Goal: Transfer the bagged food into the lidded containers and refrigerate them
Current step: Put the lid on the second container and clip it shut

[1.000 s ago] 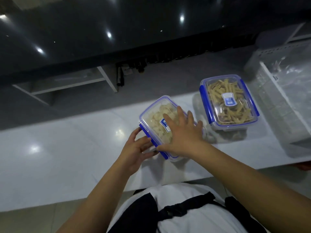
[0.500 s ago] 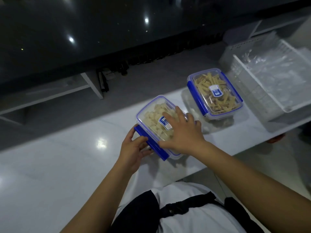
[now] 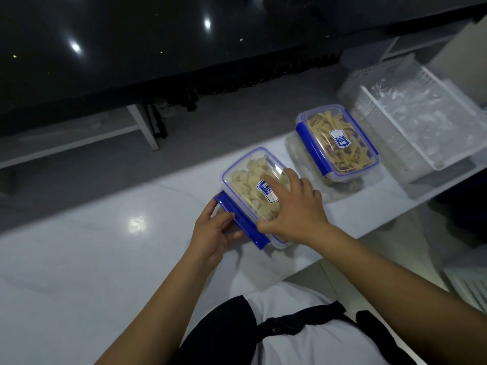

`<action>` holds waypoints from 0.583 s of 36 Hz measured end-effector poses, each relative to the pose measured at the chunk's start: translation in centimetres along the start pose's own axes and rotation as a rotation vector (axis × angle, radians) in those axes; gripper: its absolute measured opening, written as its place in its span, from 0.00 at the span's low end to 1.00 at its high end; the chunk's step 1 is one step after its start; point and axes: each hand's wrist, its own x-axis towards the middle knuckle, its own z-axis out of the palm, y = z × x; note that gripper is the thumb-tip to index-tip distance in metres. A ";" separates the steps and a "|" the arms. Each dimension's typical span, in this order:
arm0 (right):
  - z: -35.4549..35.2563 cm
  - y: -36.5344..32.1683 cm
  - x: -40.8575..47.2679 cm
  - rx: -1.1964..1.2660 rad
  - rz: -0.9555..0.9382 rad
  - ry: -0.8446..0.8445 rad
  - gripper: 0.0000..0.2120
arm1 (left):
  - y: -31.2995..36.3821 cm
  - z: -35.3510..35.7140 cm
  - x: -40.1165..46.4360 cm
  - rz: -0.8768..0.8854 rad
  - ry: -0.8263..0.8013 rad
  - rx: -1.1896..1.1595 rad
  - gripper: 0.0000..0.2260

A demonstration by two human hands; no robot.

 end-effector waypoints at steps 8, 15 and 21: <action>0.1 0.3 -0.7 -0.021 -0.010 -0.019 0.50 | -0.4 0.0 -0.1 0.034 -0.013 0.041 0.17; -0.3 -0.5 0.4 0.004 0.014 -0.060 0.48 | -0.1 0.4 -0.3 0.047 -0.001 0.076 0.16; -1.8 -0.1 0.6 -0.006 -0.021 -0.144 0.48 | 0.3 -0.1 -0.6 0.041 0.041 0.071 0.18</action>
